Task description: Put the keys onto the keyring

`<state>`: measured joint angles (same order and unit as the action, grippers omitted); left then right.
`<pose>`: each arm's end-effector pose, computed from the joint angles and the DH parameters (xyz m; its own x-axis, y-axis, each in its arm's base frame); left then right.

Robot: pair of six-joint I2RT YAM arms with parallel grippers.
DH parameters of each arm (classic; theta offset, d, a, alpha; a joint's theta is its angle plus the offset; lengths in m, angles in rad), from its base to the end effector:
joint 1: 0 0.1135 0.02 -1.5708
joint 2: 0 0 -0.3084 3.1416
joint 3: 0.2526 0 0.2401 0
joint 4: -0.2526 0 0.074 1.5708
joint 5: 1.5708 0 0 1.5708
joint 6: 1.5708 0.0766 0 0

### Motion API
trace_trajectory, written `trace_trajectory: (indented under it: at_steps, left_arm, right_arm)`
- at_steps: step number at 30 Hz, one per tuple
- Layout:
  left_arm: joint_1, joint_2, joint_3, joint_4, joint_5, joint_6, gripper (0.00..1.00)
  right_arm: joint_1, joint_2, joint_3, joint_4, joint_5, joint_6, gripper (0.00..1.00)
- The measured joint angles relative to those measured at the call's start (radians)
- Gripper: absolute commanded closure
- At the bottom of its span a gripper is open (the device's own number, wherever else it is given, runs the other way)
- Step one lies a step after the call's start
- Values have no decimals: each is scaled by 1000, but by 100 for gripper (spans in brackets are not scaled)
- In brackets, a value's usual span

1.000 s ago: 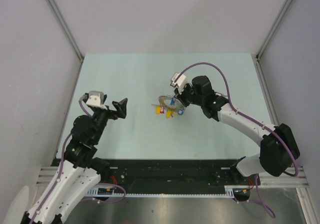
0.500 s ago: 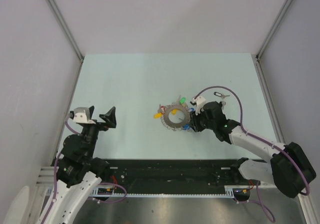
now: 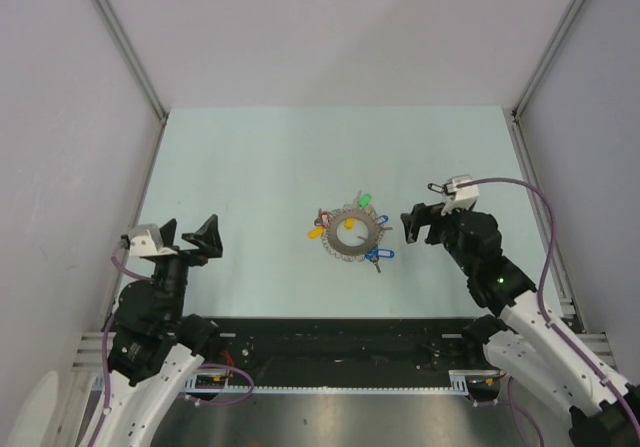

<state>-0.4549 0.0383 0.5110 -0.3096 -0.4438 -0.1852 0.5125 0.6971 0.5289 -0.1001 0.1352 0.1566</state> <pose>0.0439 0.0151 0.3078 0.1404 -0.2538 -0.9570 0.0428 0.9672 -0.2502 0.1509 0.0731 0.2920 -0.2863 0.0162 -0.9580 -0.3320 0.9362 0.1151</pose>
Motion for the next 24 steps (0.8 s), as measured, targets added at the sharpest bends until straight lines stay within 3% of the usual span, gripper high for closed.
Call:
trace_trajectory:
  at_steps: [16, 24]
  left_arm:
    - [0, -30, 17, 56, -25, 0, 0]
    - [0, 97, 71, 227, -25, 70, 0]
  right_arm:
    - [-9, -349, 145, -75, 329, -257, 0]
    - [-10, -412, 158, -75, 421, -406, 0]
